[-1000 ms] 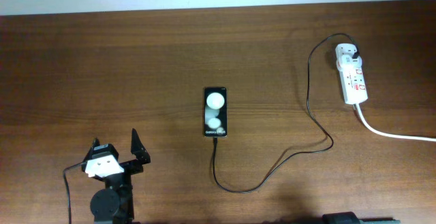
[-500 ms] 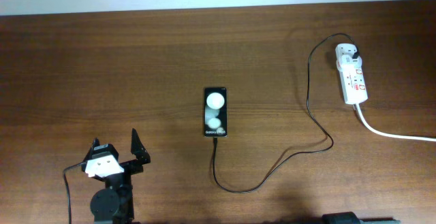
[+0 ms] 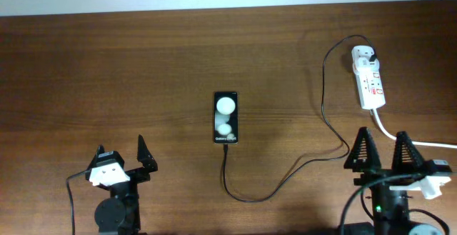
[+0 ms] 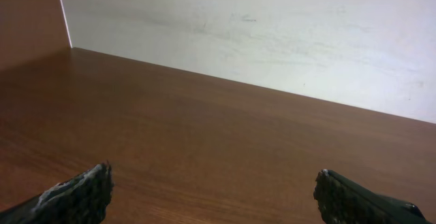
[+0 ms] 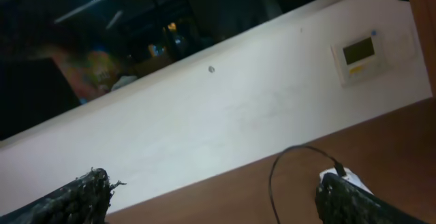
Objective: Plug charger to phone and switch on socket
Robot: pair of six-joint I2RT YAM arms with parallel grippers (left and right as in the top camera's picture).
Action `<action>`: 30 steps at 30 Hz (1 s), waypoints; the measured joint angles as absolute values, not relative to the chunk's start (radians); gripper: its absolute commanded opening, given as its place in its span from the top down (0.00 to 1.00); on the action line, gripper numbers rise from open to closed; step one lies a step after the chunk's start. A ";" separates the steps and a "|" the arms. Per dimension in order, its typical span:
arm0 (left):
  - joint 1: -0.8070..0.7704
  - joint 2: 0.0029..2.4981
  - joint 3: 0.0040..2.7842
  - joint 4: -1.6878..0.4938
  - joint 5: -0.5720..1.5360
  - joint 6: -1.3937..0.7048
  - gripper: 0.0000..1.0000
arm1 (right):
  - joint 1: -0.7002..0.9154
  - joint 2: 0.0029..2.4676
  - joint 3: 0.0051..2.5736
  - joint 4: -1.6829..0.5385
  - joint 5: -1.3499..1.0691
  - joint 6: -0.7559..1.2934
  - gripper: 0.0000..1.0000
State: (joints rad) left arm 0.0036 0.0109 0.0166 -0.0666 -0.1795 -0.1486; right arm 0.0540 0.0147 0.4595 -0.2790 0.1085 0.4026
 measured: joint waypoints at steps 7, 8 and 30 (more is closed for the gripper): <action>0.004 0.011 0.017 -0.067 -0.179 -0.149 0.01 | 0.054 0.015 0.319 -0.170 0.112 0.369 0.01; 0.004 0.011 0.017 -0.067 -0.179 -0.149 0.01 | 0.054 0.015 0.284 -0.148 0.113 0.331 0.01; 0.004 0.011 0.017 -0.066 -0.179 -0.149 0.01 | 0.037 0.014 0.015 -0.071 0.085 -0.060 0.01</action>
State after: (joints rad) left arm 0.0036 0.0109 0.0166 -0.0662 -0.1795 -0.1486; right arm 0.0372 0.0139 0.0147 -0.0711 0.0853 -0.0601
